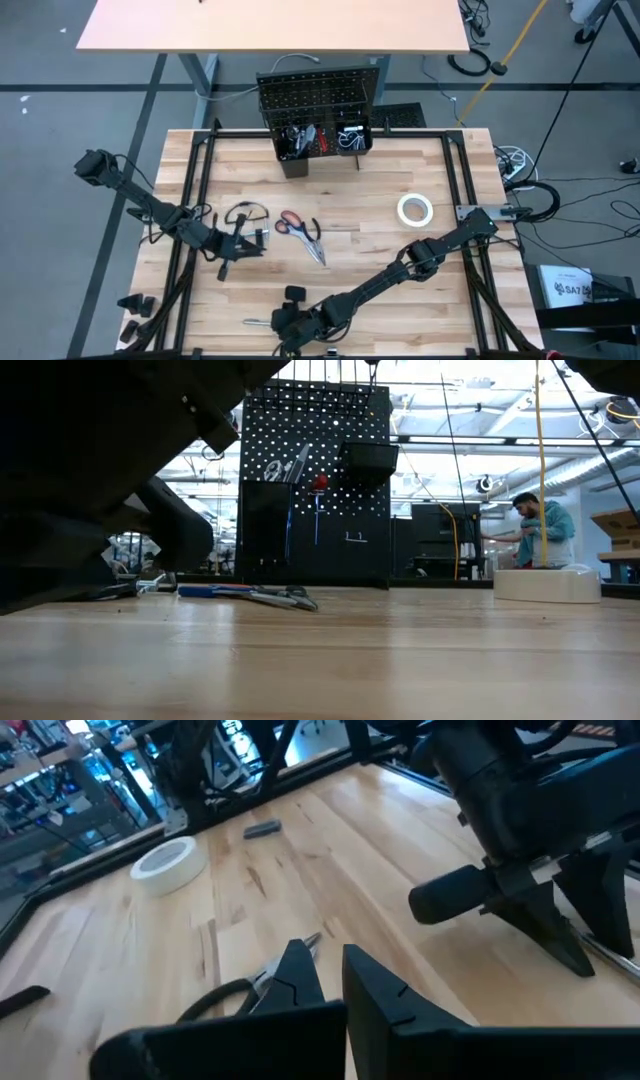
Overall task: Hang tools onto peg board
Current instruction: Put the pen on the left black bin on the peg board
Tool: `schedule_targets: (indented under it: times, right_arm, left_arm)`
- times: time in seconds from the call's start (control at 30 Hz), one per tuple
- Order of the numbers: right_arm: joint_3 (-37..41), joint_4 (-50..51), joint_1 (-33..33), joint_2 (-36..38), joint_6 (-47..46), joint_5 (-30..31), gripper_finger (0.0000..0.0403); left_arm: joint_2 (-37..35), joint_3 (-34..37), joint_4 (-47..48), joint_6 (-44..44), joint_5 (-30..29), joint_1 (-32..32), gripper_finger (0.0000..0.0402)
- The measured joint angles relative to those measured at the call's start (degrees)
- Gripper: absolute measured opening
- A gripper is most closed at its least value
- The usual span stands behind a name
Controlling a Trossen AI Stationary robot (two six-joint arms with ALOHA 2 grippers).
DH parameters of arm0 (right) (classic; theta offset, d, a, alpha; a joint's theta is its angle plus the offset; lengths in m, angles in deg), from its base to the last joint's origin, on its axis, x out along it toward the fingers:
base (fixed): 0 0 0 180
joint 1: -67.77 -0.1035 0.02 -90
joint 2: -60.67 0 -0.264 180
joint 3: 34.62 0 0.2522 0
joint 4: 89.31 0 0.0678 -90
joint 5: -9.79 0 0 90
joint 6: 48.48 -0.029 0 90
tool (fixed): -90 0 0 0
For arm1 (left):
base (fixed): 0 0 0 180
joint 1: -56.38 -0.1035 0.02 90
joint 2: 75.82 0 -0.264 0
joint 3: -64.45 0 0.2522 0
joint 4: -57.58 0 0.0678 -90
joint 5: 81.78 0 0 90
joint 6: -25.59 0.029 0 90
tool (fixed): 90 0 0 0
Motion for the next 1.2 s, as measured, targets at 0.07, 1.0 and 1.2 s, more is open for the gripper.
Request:
schedule_targets:
  times: [0.07,1.0,1.2]
  right_arm:
    - [0.0,1.3,0.2,0.0,-0.6,-0.2,0.0095]
    - [0.3,2.8,0.6,-0.1,-1.1,-0.2,0.0012]
    - [0.3,3.7,0.3,0.2,-1.1,2.3,0.0012]
  left_arm:
    - [0.0,0.0,-0.1,0.0,0.0,0.0,0.0000]
    - [0.0,0.0,-20.5,3.0,16.6,0.0,0.0000]
    - [0.0,0.0,-20.6,3.0,16.7,0.0,0.0000]
